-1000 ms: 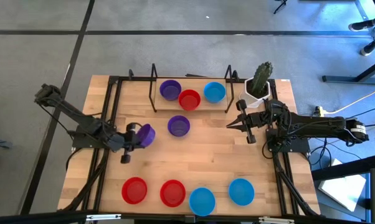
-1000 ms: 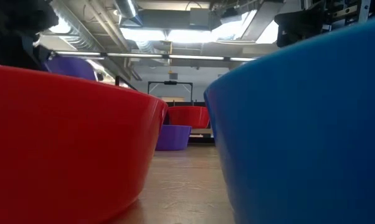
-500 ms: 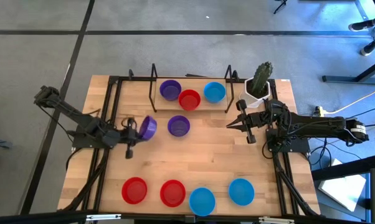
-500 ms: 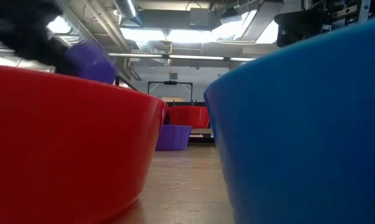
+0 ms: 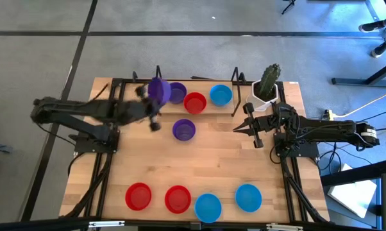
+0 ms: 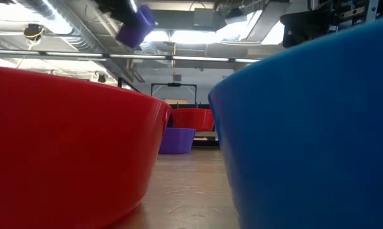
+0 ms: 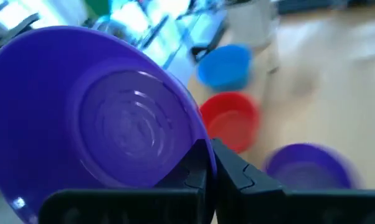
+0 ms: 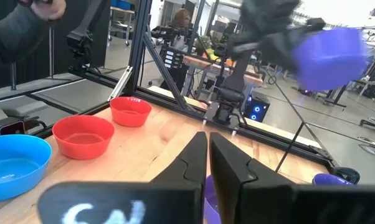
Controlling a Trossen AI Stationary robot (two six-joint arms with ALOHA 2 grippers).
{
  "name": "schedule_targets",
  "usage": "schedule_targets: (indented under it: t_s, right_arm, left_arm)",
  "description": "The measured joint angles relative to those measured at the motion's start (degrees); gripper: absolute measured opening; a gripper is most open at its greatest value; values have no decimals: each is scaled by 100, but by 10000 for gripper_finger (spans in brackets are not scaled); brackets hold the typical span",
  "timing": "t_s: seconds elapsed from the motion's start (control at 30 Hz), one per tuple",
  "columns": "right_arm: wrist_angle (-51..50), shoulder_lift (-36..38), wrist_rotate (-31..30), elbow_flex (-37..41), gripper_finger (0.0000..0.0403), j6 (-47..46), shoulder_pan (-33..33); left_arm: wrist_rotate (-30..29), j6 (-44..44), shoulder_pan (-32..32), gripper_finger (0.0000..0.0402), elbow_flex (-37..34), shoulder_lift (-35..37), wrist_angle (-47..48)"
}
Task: Pick & Place Mini bowls
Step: Stack the violet bowl on top of the violet bowl on the shelf
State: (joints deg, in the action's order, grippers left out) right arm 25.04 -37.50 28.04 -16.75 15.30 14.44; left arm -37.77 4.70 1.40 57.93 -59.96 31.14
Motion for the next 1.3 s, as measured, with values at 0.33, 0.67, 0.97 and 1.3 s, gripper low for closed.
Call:
schedule_targets:
  t_s: [0.33,0.67,0.97,1.3]
  right_arm:
    - [-33,0,1,0,21,12,0]
    - [-70,0,1,0,21,14,0]
    - [-70,0,1,0,21,16,0]
    - [-68,0,1,0,21,18,0]
  left_arm:
    - [1433,1202,-1925,3,2098,-2814,1044]
    - [1879,1098,-2522,3,2181,-3973,1480]
    - [2157,956,-2560,3,2186,-4024,1567]
    - [2291,951,-2569,3,2186,-4048,1680]
